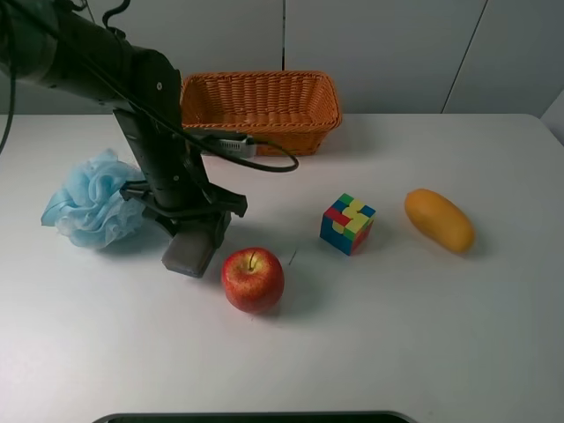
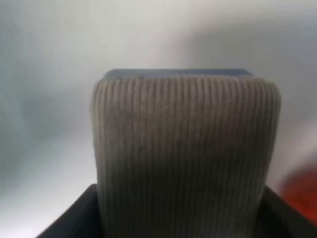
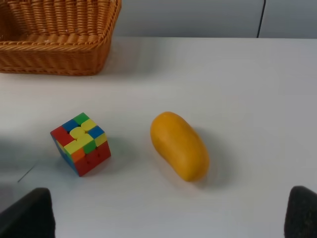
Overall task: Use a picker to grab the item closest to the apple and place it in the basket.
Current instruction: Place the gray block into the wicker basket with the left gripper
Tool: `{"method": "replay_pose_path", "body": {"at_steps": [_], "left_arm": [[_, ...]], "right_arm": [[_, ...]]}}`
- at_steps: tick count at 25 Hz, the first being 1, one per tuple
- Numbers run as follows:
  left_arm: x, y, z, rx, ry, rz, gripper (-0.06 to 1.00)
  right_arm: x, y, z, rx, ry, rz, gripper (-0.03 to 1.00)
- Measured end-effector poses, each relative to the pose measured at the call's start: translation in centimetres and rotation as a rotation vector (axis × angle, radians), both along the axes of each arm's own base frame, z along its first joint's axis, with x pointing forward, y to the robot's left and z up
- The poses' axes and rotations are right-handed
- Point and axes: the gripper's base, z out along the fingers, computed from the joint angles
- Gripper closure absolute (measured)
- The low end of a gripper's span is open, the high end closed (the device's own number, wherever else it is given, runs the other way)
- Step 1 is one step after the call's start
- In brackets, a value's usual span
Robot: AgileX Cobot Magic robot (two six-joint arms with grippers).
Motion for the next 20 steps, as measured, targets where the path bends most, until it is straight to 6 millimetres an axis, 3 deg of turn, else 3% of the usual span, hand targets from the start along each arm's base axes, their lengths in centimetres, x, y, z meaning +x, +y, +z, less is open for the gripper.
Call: {"method": "replay_pose_path", "body": {"at_steps": [10, 15, 20], "left_arm": [[1.4, -0.8, 8.2, 0.03, 0.001, -0.131, 0.41], [2.8, -1.5, 11.8, -0.004, -0.117, -0.193, 0.41], [4.4, -1.8, 14.2, 0.017, -0.237, -0.256, 0.41]], "right_arm": [[0.0, 0.0, 0.0, 0.0, 0.0, 0.0, 0.27], [0.0, 0.0, 0.0, 0.0, 0.0, 0.0, 0.27], [0.0, 0.0, 0.0, 0.0, 0.0, 0.0, 0.27]]}}
